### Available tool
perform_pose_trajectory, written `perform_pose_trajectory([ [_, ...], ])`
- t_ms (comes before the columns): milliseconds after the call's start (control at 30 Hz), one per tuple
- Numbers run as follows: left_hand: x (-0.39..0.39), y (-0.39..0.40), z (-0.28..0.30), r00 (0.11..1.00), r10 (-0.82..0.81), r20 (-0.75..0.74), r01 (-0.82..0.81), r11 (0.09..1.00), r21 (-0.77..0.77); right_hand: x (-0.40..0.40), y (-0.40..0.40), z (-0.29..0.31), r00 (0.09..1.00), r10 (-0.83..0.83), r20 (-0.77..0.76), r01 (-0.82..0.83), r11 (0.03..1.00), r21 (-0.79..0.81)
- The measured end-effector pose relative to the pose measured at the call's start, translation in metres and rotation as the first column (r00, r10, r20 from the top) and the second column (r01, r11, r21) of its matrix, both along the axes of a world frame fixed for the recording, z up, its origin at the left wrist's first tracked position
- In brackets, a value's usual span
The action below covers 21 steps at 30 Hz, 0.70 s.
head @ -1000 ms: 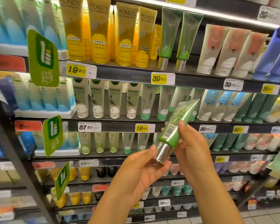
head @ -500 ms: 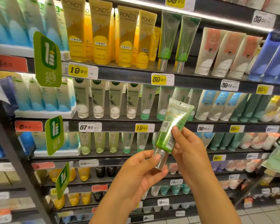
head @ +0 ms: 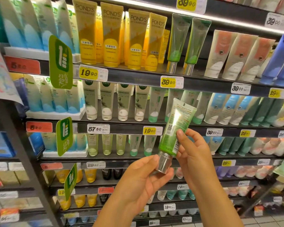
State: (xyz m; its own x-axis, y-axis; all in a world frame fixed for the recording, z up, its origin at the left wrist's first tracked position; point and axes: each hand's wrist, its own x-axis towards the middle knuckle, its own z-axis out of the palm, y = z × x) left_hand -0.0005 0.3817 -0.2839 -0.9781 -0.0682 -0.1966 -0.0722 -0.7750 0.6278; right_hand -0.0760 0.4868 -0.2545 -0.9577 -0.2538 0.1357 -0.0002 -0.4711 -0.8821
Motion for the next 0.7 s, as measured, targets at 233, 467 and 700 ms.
perform_pose_trajectory([
  [233,0.0004,-0.003,-0.0005,0.997,0.072,-0.006,-0.072,0.994,-0.087,0.0026,-0.0074,0.0011,0.999,0.042,-0.017,-0.04,0.996,0.078],
  [467,0.0012,-0.0048,-0.0033,0.999,0.049,-0.003,-0.049,0.996,-0.077,0.0034,-0.0057,0.0003,0.994,0.09,-0.058,-0.079,0.984,0.158],
  [700,0.0034,-0.0027,0.0017,0.997,-0.065,-0.03,0.065,0.998,0.011,0.0026,-0.0025,-0.0011,0.99,0.132,-0.043,-0.131,0.991,0.026],
])
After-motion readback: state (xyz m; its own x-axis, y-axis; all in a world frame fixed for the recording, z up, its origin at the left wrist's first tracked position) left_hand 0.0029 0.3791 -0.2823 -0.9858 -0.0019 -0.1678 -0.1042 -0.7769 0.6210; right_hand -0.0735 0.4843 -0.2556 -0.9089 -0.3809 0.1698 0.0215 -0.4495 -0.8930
